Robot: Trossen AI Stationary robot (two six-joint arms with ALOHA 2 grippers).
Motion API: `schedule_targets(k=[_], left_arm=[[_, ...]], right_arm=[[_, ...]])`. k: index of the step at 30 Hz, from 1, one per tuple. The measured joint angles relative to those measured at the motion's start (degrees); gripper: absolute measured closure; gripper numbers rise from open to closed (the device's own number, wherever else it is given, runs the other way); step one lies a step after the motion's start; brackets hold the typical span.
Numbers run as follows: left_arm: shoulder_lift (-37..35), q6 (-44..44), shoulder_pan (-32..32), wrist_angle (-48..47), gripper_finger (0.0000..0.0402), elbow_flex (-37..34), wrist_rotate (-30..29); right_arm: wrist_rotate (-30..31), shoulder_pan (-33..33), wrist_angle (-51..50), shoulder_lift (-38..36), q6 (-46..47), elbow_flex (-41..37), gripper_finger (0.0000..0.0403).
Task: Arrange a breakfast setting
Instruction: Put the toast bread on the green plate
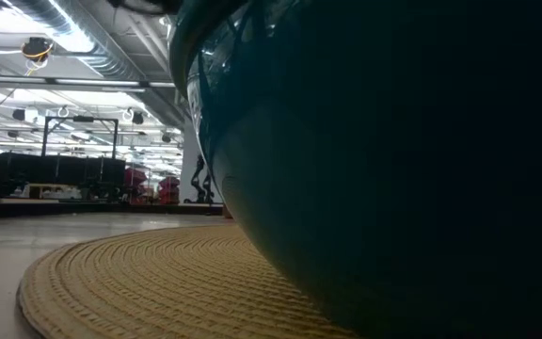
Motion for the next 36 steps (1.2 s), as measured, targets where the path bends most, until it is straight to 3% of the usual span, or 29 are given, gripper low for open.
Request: schedule_targets(k=[8, 13, 17, 26, 30, 33, 36], left_arm=[[-8.84, 6.56, 1.94, 0.36, 0.0228, 0.03, 1.51], [-12.34, 7.55, 2.09, -7.75, 0.0228, 0.01, 1.31], [-14.11, 7.57, 2.09, -11.24, 0.0228, -0.05, 1.23], [-15.55, 6.49, 2.09, -10.11, 0.0228, -0.67, 1.43], [-15.54, 5.92, 2.09, -10.16, 0.0228, -0.67, 1.12], [-15.53, 5.73, 2.09, -10.81, 0.0228, -0.67, 1.13], [-15.53, 5.69, 2.09, -11.09, 0.0228, -0.67, 1.1]], right_arm=[[19.21, -0.03, -1.88, -16.44, 9.13, -6.61, 0.0346], [31.72, 0.0, -21.75, -22.49, 19.47, -7.32, 0.0346], [40.41, 0.0, -31.38, -23.71, 27.93, -7.33, 0.0346], [62.61, -0.01, -35.43, -20.48, 40.38, -7.3, 0.0346], [64.61, -0.03, -37.09, -19.94, 47.6, -7.3, 0.0346], [64.03, -0.03, -32.76, -19.94, 49.3, -7.3, 0.0346], [59.37, -0.03, -26.21, -19.94, 48.58, -7.24, 0.0346]])
